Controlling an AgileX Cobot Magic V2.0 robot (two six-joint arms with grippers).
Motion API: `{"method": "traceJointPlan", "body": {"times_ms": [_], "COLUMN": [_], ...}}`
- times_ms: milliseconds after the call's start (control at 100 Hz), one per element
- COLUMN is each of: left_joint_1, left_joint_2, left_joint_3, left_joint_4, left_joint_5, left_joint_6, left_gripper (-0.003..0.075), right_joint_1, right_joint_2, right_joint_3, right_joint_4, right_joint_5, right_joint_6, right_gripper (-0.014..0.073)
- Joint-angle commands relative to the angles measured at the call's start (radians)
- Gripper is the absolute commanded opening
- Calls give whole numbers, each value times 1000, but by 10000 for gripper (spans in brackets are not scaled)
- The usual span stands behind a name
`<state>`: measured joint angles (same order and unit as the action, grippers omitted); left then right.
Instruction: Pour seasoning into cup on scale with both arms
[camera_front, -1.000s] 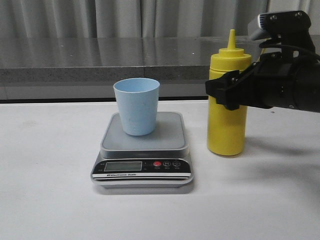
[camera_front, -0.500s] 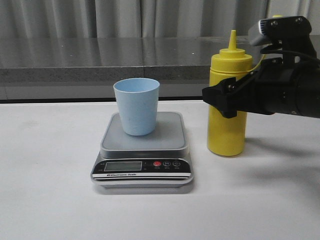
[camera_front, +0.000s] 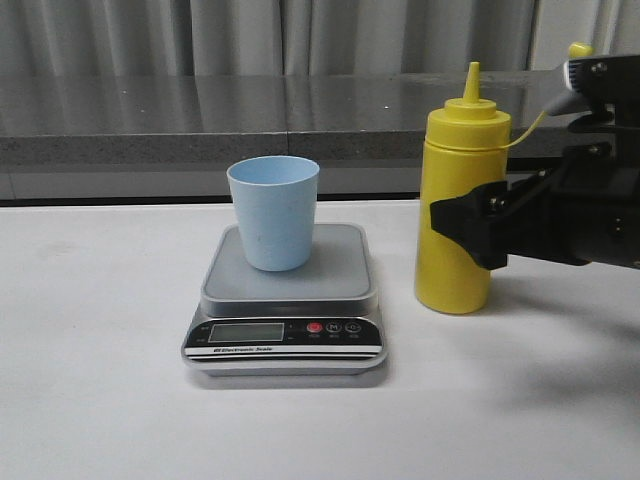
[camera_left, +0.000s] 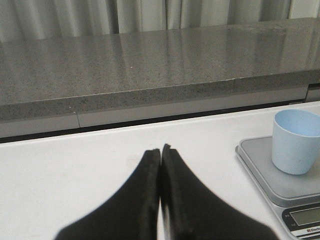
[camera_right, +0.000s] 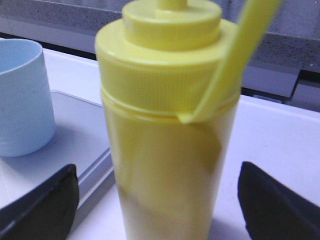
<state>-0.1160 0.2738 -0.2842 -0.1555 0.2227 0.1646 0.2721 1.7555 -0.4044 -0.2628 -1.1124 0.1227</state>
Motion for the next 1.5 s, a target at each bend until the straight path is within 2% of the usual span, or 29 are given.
{"method": "traceJointPlan", "body": {"times_ms": [0,300,420,750,990,1110,1490], "left_joint_1": [4,4,4,4,4,4,4], "left_joint_2": [6,6,6,6,6,6,6], "left_joint_3": [-26,-26,-26,-26,-26,-26,-26], "left_joint_4": [-10,-10,-10,-10,-10,-10,-10], "left_joint_5": [-81,-81,-81,-81,-81,-81,-81], "left_joint_6": [-10,-10,-10,-10,-10,-10,-10], "left_gripper": [-20,-20,-20,-20,-20,-20,-20], "right_joint_1": [-7,-7,-7,-7,-7,-7,-7], "right_joint_2": [-60,-195,-288,-670,-941,-1035,-1280], "right_joint_3": [19,152,177,172,84,33,-5], "right_joint_4": [25,82,93,136,186,186,186], "right_joint_5": [-101,-106,-31,293,753,932,1332], "right_joint_6": [-9,-10,-10,-10,-10,-10,-10], "right_gripper": [637,637,637,637,637,637,635]}}
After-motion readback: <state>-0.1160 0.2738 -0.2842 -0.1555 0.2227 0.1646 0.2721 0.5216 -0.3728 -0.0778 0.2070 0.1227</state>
